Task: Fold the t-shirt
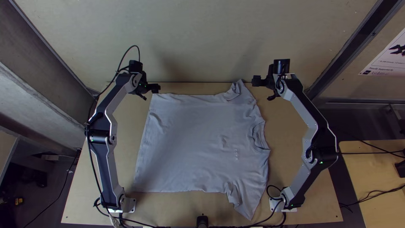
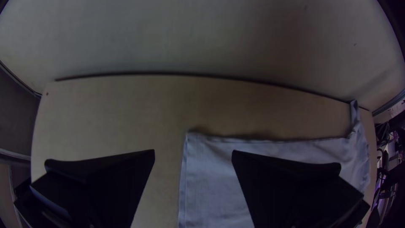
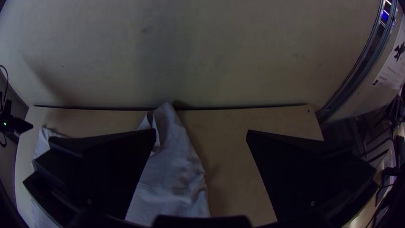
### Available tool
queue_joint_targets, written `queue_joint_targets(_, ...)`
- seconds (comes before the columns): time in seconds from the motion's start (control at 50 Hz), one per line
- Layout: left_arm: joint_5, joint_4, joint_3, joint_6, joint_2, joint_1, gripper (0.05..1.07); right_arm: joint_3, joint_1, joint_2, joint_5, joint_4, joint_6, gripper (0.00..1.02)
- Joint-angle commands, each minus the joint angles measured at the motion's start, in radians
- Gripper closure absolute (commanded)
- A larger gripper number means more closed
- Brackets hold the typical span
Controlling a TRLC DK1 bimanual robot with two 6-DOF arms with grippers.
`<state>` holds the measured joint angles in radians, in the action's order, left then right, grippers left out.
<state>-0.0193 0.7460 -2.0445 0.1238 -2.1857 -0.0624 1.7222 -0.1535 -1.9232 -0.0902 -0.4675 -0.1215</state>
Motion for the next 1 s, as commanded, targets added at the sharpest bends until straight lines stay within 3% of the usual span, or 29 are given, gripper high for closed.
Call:
queue_joint_targets(0.0, -0.008, -0.005, -0.034, 0.016, -0.032, 0.004, 0.30, 0.051, -0.008, -0.040, -0.002, -0.011, -0.040, 0.04)
queue_joint_targets(0.34, -0.044, -0.016, -0.046, 0.004, -0.109, -0.004, 0.30, 0.137, -0.008, -0.123, 0.000, -0.034, -0.079, 0.04)
queue_joint_targets(0.46, -0.044, -0.025, -0.052, -0.010, -0.131, -0.004, 0.51, 0.163, -0.008, -0.138, 0.000, -0.036, -0.089, 0.04)
queue_joint_targets(0.52, -0.044, -0.025, -0.054, -0.016, -0.140, -0.007, 0.56, 0.171, -0.008, -0.146, 0.000, -0.036, -0.093, 0.04)
queue_joint_targets(0.88, -0.030, -0.025, -0.052, -0.021, -0.164, -0.019, 0.59, 0.206, -0.024, -0.215, -0.002, -0.051, -0.109, 0.04)
queue_joint_targets(0.9, -0.030, -0.027, -0.052, -0.023, -0.164, -0.020, 0.67, 0.212, -0.026, -0.223, -0.002, -0.059, -0.109, 0.04)
queue_joint_targets(0.96, -0.024, -0.040, -0.056, -0.035, -0.160, -0.024, 1.04, 0.257, -0.031, -0.261, 0.000, -0.111, -0.109, 0.04)
queue_joint_targets(0.98, -0.025, -0.046, -0.054, -0.029, -0.157, -0.024, 1.05, 0.274, -0.032, -0.277, -0.002, -0.131, -0.109, 0.04)
